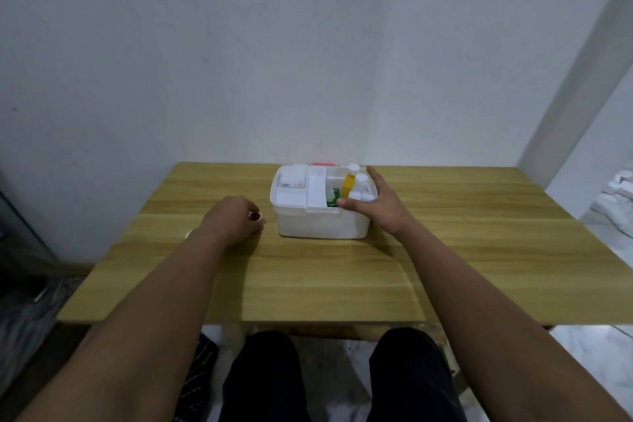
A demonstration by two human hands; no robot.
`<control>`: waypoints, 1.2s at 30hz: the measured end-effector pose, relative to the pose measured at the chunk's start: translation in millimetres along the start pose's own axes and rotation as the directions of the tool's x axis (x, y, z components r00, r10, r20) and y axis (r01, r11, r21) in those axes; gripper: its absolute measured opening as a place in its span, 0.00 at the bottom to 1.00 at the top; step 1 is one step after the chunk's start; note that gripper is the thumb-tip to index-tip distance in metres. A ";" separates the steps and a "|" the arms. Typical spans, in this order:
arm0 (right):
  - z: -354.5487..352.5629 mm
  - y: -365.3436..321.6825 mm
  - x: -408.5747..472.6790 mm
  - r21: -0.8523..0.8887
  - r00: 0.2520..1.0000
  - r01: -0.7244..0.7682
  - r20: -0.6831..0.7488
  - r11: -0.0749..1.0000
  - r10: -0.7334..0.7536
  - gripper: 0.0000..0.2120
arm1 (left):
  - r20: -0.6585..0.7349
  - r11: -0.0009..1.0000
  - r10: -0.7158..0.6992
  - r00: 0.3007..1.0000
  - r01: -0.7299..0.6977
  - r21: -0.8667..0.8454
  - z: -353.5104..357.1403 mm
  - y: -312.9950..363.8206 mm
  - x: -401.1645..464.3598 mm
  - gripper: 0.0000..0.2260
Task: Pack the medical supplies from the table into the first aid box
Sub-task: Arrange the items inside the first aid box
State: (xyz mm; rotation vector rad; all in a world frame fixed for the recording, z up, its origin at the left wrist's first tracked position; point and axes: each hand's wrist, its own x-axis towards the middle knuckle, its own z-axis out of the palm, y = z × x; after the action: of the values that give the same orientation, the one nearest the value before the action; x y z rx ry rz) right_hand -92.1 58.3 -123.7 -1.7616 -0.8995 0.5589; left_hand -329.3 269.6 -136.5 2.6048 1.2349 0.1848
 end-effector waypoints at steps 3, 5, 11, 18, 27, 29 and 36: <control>-0.2 1.0 0.7 0.009 1.000 0.000 -0.004 1.000 0.000 0.62 | -0.006 1.000 0.018 1.000 -0.018 -0.001 -2.0 -1.4 -0.9 0.13; -0.1 1.6 1.4 0.008 1.000 -0.001 -0.002 1.000 0.001 0.62 | -0.045 0.999 0.052 0.998 -0.053 -0.002 -9.0 -4.5 0.2 0.10; -0.4 2.4 2.1 0.019 1.000 -0.001 0.005 1.000 0.001 0.63 | -0.295 0.967 0.172 0.940 -0.219 -0.134 -54.9 -2.4 10.9 0.10; -0.3 1.7 0.9 0.008 1.000 -0.003 0.003 1.000 0.003 0.66 | -0.197 0.888 0.428 0.882 -0.451 -0.094 -65.2 55.2 10.3 0.15; -0.8 1.7 1.7 -0.009 1.000 -0.010 0.004 1.000 0.010 0.66 | 0.002 0.898 0.431 0.902 -0.429 0.102 -62.8 74.6 7.6 0.14; -0.6 1.5 1.3 -0.014 1.000 -0.009 0.004 1.000 0.009 0.69 | -0.016 0.901 0.421 0.907 -0.416 0.122 -65.6 74.3 8.9 0.15; -0.9 3.8 2.9 -0.028 1.000 -0.005 -0.001 1.000 0.005 0.65 | 0.019 0.903 0.402 0.915 -0.400 0.158 -65.9 81.3 10.5 0.14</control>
State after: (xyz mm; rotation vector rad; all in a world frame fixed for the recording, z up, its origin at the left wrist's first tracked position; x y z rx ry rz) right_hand -88.5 59.4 -126.8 -1.7892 -0.9064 0.5505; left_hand -276.8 239.6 -50.4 2.9775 0.7242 0.1847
